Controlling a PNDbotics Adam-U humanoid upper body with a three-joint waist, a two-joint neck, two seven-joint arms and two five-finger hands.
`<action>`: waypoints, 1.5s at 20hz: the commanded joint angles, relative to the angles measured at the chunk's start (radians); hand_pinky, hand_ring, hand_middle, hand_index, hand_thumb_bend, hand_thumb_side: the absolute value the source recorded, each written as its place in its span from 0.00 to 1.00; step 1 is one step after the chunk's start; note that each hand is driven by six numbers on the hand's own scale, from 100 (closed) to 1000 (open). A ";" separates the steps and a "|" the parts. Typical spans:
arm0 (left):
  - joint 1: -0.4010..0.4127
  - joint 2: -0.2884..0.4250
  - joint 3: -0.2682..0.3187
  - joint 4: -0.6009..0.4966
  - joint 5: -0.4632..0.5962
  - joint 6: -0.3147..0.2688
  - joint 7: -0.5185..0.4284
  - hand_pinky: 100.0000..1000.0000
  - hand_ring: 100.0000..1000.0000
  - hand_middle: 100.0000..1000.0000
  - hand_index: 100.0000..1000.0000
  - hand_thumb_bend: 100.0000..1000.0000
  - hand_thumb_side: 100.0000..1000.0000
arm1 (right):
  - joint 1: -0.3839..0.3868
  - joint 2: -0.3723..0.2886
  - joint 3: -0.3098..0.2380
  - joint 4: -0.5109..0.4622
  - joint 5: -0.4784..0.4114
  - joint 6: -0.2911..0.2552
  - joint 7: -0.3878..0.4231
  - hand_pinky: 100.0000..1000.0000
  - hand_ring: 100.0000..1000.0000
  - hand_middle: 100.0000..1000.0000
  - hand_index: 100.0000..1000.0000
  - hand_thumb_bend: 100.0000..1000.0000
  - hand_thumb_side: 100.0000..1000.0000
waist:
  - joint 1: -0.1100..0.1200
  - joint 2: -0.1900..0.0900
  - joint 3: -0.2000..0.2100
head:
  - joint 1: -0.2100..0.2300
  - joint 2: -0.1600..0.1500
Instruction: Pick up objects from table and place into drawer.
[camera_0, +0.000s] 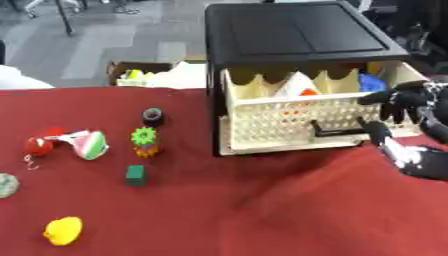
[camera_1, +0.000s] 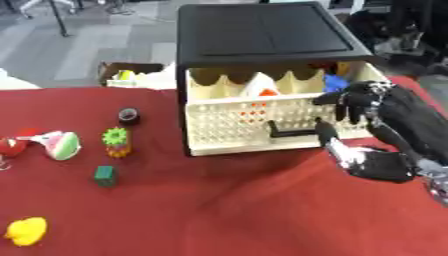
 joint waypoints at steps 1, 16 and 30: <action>-0.008 0.016 0.009 -0.018 -0.004 -0.001 0.004 0.61 0.50 0.66 0.71 0.00 0.78 | -0.012 -0.016 -0.044 -0.005 -0.044 -0.008 -0.012 0.19 0.24 0.31 0.71 0.00 1.00 | -0.002 -0.021 -0.002 | 0.009 0.001; -0.008 0.021 0.016 -0.018 -0.006 -0.001 0.016 0.61 0.50 0.66 0.72 0.00 0.78 | -0.025 0.089 -0.183 -0.005 -0.255 -0.031 -0.142 0.16 0.19 0.22 0.65 0.00 1.00 | 0.009 -0.026 -0.018 | 0.094 0.017; -0.066 0.108 0.015 -0.018 -0.020 0.004 0.074 0.61 0.51 0.66 0.73 0.00 0.71 | -0.080 0.194 -0.184 -0.005 -0.469 -0.198 -0.361 0.52 0.43 0.39 0.69 0.00 1.00 | 0.026 -0.029 -0.014 | 0.097 0.052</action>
